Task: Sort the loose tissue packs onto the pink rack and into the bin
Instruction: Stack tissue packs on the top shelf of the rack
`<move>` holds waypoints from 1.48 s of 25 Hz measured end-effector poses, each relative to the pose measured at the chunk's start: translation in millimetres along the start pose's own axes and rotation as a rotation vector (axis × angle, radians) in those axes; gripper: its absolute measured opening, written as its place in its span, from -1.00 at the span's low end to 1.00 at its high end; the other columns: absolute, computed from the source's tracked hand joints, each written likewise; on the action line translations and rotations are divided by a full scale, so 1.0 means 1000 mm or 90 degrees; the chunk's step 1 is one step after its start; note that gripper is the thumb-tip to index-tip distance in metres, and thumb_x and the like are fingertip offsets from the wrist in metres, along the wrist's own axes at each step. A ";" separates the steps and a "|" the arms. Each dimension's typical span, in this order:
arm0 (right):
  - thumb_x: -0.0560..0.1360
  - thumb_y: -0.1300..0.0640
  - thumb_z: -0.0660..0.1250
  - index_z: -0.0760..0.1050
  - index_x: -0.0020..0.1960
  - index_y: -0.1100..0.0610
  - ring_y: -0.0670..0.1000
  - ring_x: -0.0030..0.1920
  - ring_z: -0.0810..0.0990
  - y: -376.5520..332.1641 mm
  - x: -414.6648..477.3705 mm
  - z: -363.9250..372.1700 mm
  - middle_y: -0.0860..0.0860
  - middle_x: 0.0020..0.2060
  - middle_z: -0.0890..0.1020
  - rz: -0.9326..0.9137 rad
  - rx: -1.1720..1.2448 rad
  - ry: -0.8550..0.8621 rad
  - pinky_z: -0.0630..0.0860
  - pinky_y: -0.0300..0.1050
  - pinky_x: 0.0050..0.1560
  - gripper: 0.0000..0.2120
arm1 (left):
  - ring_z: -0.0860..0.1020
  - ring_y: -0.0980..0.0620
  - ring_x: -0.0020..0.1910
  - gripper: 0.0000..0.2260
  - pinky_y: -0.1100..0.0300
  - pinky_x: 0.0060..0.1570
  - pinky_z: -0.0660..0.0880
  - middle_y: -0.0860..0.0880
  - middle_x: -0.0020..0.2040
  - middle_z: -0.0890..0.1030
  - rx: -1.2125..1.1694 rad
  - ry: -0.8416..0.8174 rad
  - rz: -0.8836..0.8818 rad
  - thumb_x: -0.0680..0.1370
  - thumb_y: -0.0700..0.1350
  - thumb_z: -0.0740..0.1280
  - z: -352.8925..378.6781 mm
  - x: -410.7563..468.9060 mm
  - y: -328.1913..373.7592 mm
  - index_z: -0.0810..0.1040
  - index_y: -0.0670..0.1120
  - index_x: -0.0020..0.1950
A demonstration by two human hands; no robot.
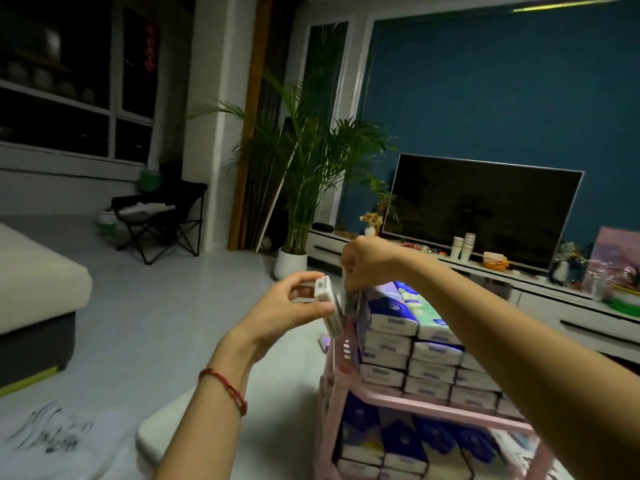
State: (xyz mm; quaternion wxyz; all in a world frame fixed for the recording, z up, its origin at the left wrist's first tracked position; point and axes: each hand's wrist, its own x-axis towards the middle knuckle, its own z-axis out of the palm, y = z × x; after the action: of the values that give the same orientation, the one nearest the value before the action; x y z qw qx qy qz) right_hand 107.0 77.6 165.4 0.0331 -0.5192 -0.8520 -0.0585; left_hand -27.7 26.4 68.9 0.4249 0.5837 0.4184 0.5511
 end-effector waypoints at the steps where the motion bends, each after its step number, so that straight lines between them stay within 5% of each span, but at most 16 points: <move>1: 0.41 0.12 0.38 0.53 0.13 0.21 0.08 -0.03 0.53 -0.001 0.004 0.004 0.11 0.00 0.59 0.021 -0.027 -0.027 0.47 -0.13 -0.11 -0.68 | 0.54 0.01 0.14 -0.63 0.06 0.20 0.50 -0.03 0.12 0.56 0.006 -0.009 -0.003 0.41 -0.23 0.45 0.001 0.002 -0.004 0.48 0.06 0.13; 6: 0.38 0.08 0.46 0.51 0.21 0.18 0.08 0.08 0.57 0.003 0.024 0.015 0.10 0.08 0.60 0.062 -0.069 -0.119 0.51 -0.07 0.17 -0.56 | 0.54 0.10 0.08 -0.54 0.22 0.07 0.52 0.00 0.11 0.56 0.066 -0.028 -0.008 0.43 -0.21 0.44 0.007 0.007 -0.013 0.42 -0.02 0.29; 12: 0.50 0.20 0.32 0.50 0.23 0.24 0.05 -0.03 0.52 0.004 0.033 0.021 0.15 0.09 0.60 0.087 -0.044 -0.145 0.49 -0.12 0.16 -0.69 | 0.53 0.15 -0.01 -0.56 0.35 -0.10 0.50 0.08 0.01 0.57 0.152 -0.026 0.041 0.43 -0.19 0.44 0.021 0.009 -0.005 0.44 -0.04 0.29; 16: 0.50 0.25 0.28 0.50 0.23 0.24 0.11 0.13 0.54 0.010 0.018 -0.004 0.16 0.15 0.58 0.042 0.100 -0.052 0.49 -0.07 0.18 -0.70 | 0.56 0.03 0.05 -0.58 0.13 0.04 0.55 -0.02 0.08 0.60 0.216 -0.047 0.029 0.43 -0.18 0.45 0.032 0.011 -0.006 0.46 -0.08 0.26; 22: 0.52 0.34 0.20 0.54 0.18 0.23 0.04 0.15 0.55 0.012 -0.023 -0.018 0.10 0.12 0.60 -0.047 0.258 0.089 0.45 -0.13 0.20 -0.72 | 0.49 -0.04 0.10 -0.63 0.21 -0.05 0.44 -0.06 0.16 0.53 0.444 -0.050 -0.023 0.47 -0.19 0.40 0.044 0.008 -0.003 0.48 -0.07 0.26; 25: 0.51 0.34 0.22 0.57 0.14 0.22 0.02 0.09 0.58 0.025 -0.043 -0.017 0.10 0.07 0.63 -0.046 0.323 0.134 0.49 -0.12 0.20 -0.75 | 0.44 0.00 0.09 -0.69 0.15 0.05 0.41 -0.08 0.15 0.50 0.345 -0.057 -0.065 0.55 -0.26 0.24 0.042 0.009 0.004 0.41 -0.11 0.28; 28: 0.52 0.32 0.25 0.57 0.10 0.20 0.00 0.04 0.60 0.048 -0.064 -0.011 0.07 0.01 0.63 -0.010 0.405 0.169 0.50 -0.21 0.10 -0.79 | 0.33 0.06 0.29 -0.63 0.22 0.17 0.28 -0.02 0.30 0.39 0.227 -0.011 -0.072 0.65 -0.12 0.06 0.049 0.007 0.004 0.24 -0.13 0.46; 32: 0.52 0.33 0.25 0.57 0.04 0.14 -0.22 -0.14 0.56 0.074 -0.086 0.004 -0.04 -0.13 0.62 0.031 0.460 0.224 0.50 -0.46 -0.17 -0.81 | 0.39 0.10 0.15 -0.65 0.26 0.02 0.35 -0.05 0.35 0.44 0.168 -0.041 -0.096 0.67 0.00 -0.07 0.066 0.005 -0.010 0.35 -0.02 0.37; 37: 0.53 0.30 0.25 0.53 0.08 0.09 -0.13 -0.03 0.56 0.102 -0.119 0.021 -0.08 -0.08 0.59 0.064 0.524 0.382 0.42 -0.41 -0.10 -0.80 | 0.42 0.05 0.16 -0.60 0.24 0.04 0.31 -0.10 0.34 0.46 0.151 0.032 -0.100 0.65 0.06 -0.06 0.070 0.003 -0.003 0.39 -0.05 0.36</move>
State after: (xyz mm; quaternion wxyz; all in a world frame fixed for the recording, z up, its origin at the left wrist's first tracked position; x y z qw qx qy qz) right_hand 252.2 22.1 137.7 0.4805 -0.4638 -0.7316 0.1371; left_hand 41.9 27.4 64.8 0.3841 0.5811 0.5354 0.4776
